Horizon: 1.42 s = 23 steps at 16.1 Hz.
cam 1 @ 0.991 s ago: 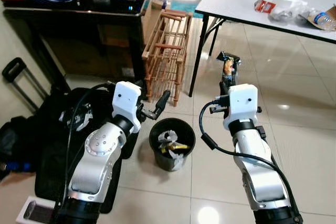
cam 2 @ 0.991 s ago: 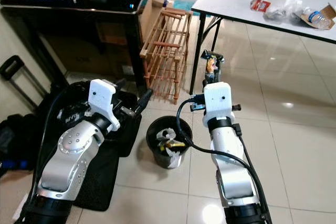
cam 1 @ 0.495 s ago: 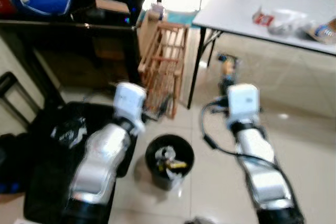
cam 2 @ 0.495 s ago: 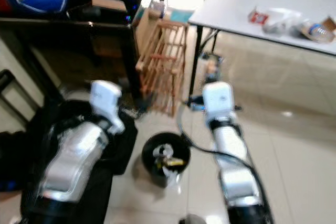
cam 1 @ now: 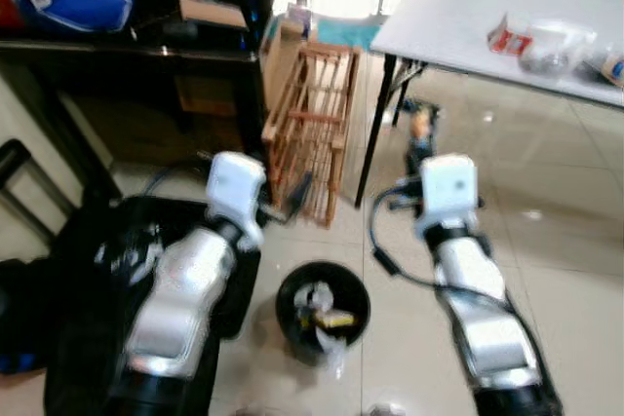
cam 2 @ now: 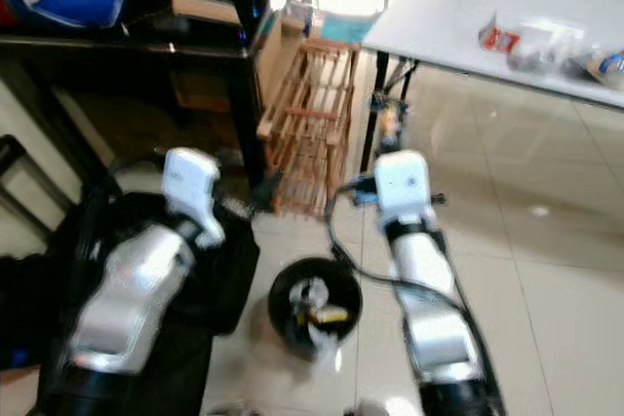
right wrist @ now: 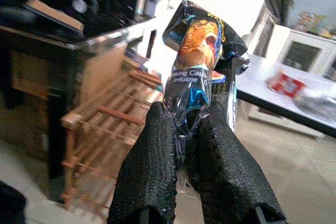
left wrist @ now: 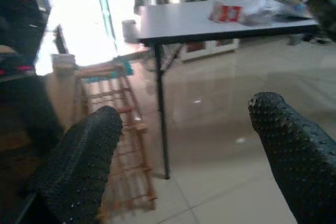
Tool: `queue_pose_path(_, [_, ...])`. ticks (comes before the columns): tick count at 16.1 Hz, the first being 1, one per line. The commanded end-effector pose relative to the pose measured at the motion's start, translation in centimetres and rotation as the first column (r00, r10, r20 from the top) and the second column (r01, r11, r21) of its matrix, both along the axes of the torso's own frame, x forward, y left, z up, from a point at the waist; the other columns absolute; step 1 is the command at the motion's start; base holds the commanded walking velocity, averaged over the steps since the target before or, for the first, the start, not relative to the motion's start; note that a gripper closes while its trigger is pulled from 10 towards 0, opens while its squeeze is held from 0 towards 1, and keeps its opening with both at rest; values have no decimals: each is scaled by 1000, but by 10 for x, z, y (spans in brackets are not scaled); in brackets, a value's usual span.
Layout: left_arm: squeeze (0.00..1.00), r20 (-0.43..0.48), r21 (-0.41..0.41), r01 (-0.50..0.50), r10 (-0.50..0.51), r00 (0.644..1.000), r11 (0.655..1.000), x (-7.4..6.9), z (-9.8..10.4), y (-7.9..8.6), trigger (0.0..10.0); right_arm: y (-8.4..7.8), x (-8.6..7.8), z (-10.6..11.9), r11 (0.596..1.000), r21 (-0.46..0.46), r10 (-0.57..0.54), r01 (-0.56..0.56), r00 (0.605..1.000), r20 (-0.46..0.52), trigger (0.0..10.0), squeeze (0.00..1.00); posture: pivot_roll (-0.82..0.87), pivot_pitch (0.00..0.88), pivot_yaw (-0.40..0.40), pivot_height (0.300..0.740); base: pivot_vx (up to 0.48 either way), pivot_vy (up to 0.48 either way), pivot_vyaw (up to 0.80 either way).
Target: Picking trash to rubbish bin
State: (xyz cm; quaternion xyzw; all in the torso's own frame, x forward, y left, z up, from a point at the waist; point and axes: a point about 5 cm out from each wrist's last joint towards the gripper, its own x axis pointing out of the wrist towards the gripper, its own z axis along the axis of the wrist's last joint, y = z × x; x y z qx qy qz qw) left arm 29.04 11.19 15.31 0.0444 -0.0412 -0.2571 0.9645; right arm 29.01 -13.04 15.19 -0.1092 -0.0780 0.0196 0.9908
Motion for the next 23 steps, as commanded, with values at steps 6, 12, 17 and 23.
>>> queue_pose_path(6, [0,-5,23,-26,26,1000,999,-2,-4,5,10000,2,0,-4,1000,8,-6,6,999,-31,10000,0,37,100,3,740,0,0,0])
queue_pose_path(12, [0,-10,43,-21,21,1000,999,-3,-6,4,10000,3,-1,-8,1000,14,-9,9,999,-50,10000,0,38,103,11,740,0,0,-748])
queue_pose_path(17, [0,-4,36,-10,10,1000,999,-2,-4,3,10000,4,-1,-8,1000,2,0,0,999,-41,10000,0,35,102,15,740,0,0,-465])
queue_pose_path(23, [0,-7,37,-5,5,1000,999,-3,-4,2,10000,6,-3,-8,1000,-3,14,-15,999,-45,10000,0,33,106,11,740,354,0,0])
